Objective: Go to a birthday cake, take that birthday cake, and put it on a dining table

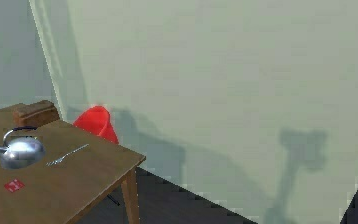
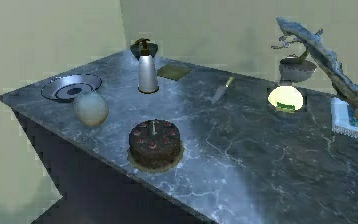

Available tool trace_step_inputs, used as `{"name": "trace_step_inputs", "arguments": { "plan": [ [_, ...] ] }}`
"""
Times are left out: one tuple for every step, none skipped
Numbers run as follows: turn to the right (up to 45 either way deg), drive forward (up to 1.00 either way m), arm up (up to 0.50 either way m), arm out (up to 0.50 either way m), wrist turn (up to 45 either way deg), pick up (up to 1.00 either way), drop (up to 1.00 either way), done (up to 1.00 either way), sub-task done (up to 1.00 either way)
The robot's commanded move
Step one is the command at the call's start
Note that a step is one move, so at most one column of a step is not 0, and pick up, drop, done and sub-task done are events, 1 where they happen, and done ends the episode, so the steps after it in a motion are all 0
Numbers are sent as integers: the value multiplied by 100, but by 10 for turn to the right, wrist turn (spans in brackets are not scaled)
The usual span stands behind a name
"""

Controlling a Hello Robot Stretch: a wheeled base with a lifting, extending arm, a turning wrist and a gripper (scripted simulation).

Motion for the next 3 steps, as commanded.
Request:
{"name": "trace_step_inputs", "arguments": {
  "plan": [
    [0, 0, 38, 0, 0, 0, 0, 0, 0],
    [0, 0, 0, 12, 0, 0, 0, 0, 0],
    [0, 0, 0, 0, 450, 0, 0, 0, 0]
  ]
}}
